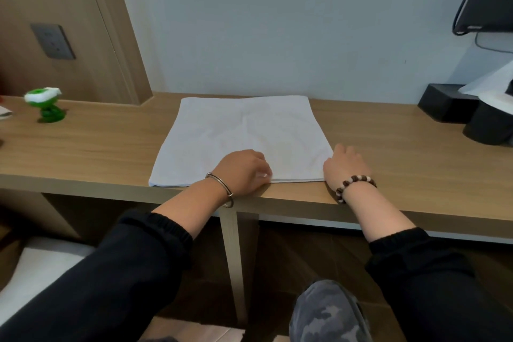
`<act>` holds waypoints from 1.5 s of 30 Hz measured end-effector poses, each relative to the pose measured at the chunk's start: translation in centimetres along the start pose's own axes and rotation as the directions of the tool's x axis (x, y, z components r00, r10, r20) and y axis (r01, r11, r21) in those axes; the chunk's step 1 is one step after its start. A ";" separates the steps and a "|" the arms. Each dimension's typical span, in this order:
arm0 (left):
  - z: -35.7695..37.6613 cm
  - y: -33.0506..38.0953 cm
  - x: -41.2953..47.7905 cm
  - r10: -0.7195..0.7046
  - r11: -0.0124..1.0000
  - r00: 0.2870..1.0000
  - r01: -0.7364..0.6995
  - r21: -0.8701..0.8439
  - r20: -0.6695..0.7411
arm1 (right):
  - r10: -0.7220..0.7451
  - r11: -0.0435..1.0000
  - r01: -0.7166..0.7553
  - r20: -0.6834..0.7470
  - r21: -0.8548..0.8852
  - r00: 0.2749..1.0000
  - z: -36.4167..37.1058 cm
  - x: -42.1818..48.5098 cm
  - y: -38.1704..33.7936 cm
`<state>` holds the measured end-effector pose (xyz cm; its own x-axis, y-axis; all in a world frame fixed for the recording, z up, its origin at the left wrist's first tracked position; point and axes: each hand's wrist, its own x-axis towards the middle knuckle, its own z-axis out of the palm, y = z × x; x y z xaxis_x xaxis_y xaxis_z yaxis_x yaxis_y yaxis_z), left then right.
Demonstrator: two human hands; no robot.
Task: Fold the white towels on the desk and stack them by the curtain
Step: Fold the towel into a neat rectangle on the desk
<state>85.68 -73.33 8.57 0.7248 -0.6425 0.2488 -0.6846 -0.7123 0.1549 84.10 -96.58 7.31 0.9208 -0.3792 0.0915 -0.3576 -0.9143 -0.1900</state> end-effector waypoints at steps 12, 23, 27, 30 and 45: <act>0.2 1.0 -0.5 0.083 0.986 0.996 -0.080 0.145 -0.019 | 0.014 1.000 -0.013 -0.029 0.023 0.999 0.3 0.0 0.1; -0.1 -1.5 0.4 -0.308 0.950 0.949 0.302 -0.082 -0.064 | -0.421 0.906 0.420 0.161 0.044 0.893 1.3 0.7 -5.7; 1.7 -3.0 0.0 -0.459 0.885 0.852 0.414 0.214 0.252 | -0.354 0.926 0.377 0.290 -0.027 0.889 1.9 1.1 -4.8; 1.8 -3.1 -0.1 -0.487 0.870 0.831 0.435 0.233 0.267 | -0.306 0.943 0.331 0.280 -0.044 0.910 1.8 0.9 -4.4; -1.7 -6.5 1.8 -0.583 0.803 0.807 0.553 0.223 0.096 | -0.433 0.876 0.478 0.328 -0.067 0.839 0.4 2.9 -10.2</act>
<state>91.28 -69.36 9.59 0.9913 -0.1305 0.0191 -0.1313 -0.9902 0.0485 90.47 -88.24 9.16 0.9789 0.1248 -0.1619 0.1170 -0.9915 -0.0575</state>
